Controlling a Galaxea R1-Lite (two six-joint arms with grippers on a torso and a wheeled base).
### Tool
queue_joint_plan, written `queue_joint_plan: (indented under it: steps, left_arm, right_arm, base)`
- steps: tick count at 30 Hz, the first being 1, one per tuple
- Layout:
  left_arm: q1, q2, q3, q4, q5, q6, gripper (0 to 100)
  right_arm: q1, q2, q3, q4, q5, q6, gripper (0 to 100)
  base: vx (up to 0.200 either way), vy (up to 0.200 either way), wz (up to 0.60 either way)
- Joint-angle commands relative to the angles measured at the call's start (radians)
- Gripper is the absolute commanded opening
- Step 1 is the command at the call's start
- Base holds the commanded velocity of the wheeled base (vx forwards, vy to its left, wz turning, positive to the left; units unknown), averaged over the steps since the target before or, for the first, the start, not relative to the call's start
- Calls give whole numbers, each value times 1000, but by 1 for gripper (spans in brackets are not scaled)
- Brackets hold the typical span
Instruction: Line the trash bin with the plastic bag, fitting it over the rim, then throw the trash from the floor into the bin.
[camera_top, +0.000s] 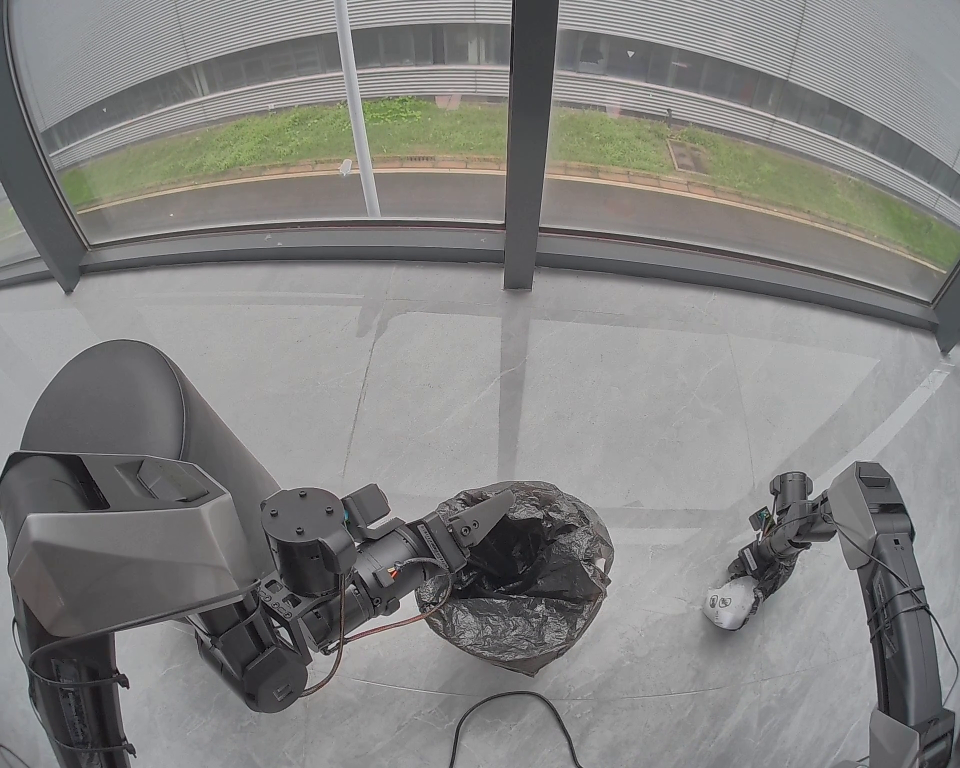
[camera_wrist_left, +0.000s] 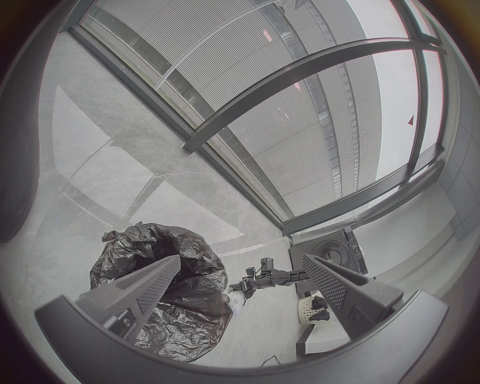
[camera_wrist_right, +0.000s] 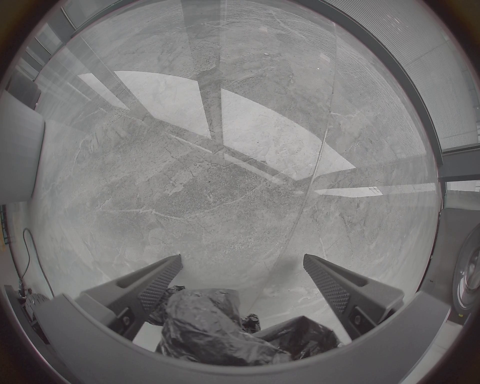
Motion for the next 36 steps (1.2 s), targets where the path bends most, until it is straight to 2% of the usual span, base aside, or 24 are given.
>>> queue_joint_plan:
  steps: [1,9,20,21,22,36]
  left_arm:
    - [0,22,-3,-2,-1,-1,100]
    - [-9,36,-12,-2,13,-1,100]
    - [-26,10,-18,-2,16,13,100]
    - [-27,-1,-15,-2,16,22,100]
    - [-29,-9,-13,-2,16,26,100]
    - [-41,-79,10,0,28,50,100]
  right_arm:
    - [0,27,3,7,9,-14,0]
    - [2,25,3,30,19,-21,0]
    - [2,-60,3,343,64,-24,0]
    - [4,-63,3,460,75,-24,0]
    - [8,-87,3,499,81,-24,0]
    - [34,-511,3,461,194,-23,0]
  base:
    - [0,0,0]
    - [0,0,0]
    - [0,0,0]
    - [0,0,0]
    - [0,0,0]
    - [0,0,0]
